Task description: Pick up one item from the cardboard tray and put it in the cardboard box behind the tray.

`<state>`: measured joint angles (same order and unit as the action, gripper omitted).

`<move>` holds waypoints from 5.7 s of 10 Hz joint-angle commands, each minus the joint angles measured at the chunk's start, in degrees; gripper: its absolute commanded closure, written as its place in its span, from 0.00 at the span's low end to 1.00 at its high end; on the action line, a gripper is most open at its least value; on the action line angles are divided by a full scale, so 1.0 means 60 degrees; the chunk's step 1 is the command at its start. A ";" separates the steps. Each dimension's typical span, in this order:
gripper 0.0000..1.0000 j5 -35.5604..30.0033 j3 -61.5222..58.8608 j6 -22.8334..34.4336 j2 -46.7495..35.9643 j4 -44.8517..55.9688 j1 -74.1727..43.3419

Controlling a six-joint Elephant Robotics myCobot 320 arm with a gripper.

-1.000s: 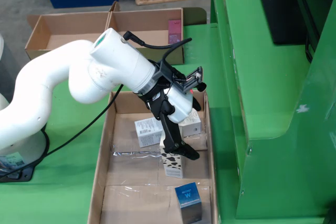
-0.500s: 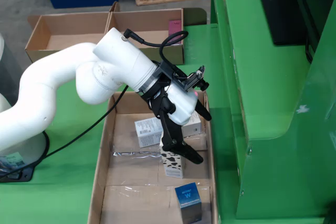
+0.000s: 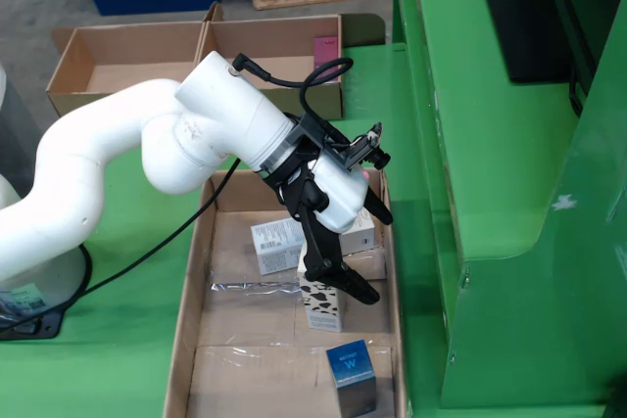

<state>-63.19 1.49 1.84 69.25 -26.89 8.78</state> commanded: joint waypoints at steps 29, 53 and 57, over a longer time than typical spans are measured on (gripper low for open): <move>0.00 -0.2375 -0.0248 -0.0976 -0.0265 0.1959 0.0009; 0.00 -0.2374 -0.0249 -0.0976 -0.0265 0.1960 0.0009; 0.00 -0.2374 -0.0249 -0.0976 -0.0265 0.1960 0.0009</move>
<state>-77.87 1.49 -3.86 69.25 -14.41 8.52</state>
